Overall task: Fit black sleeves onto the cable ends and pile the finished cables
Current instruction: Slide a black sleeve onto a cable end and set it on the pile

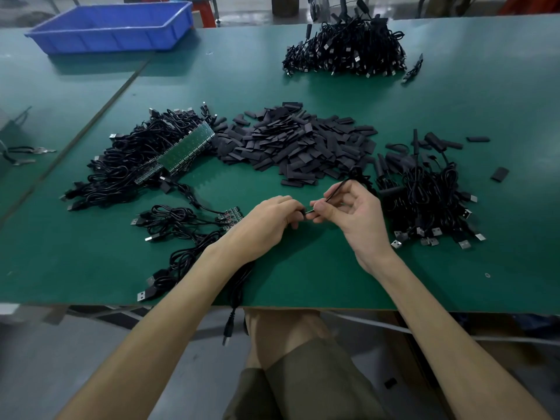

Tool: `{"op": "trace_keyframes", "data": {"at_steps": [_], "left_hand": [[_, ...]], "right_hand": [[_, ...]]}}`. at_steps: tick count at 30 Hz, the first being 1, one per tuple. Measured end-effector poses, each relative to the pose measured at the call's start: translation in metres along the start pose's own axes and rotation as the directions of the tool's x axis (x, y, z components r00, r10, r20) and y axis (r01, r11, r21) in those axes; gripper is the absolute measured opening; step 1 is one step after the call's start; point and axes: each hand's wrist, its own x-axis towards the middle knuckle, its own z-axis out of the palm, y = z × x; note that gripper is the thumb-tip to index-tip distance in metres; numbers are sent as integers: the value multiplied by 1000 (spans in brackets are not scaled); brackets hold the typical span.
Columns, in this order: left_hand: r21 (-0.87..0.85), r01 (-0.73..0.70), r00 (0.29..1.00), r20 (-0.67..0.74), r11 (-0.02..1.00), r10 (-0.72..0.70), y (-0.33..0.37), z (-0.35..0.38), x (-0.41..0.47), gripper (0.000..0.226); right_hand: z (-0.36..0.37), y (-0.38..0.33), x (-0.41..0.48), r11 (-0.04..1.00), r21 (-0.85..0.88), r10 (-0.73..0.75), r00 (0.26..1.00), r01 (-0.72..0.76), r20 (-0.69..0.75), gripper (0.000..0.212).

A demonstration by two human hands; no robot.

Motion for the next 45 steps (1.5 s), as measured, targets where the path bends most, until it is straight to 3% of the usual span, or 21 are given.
{"op": "trace_keyframes", "data": {"at_steps": [8, 16, 25, 39, 45], "left_hand": [[-102, 44, 999, 14, 994, -43, 2, 1, 0, 25], [-430, 93, 995, 73, 898, -68, 0, -10, 9, 34], [-484, 35, 993, 113, 874, 23, -6, -10, 7, 26], [-597, 61, 987, 154, 800, 40, -12, -7, 10, 22], [-623, 42, 984, 160, 781, 76, -17, -5, 10, 32]], "right_hand": [[1, 4, 2, 998, -64, 23, 999, -21, 29, 26], [-2, 7, 2, 994, -106, 37, 994, -26, 101, 6], [0, 9, 2, 987, -160, 15, 998, -6, 55, 12], [1, 7, 1, 973, -228, -10, 999, 21, 52, 13], [4, 6, 0, 969, -244, -21, 999, 31, 42, 18]]}}
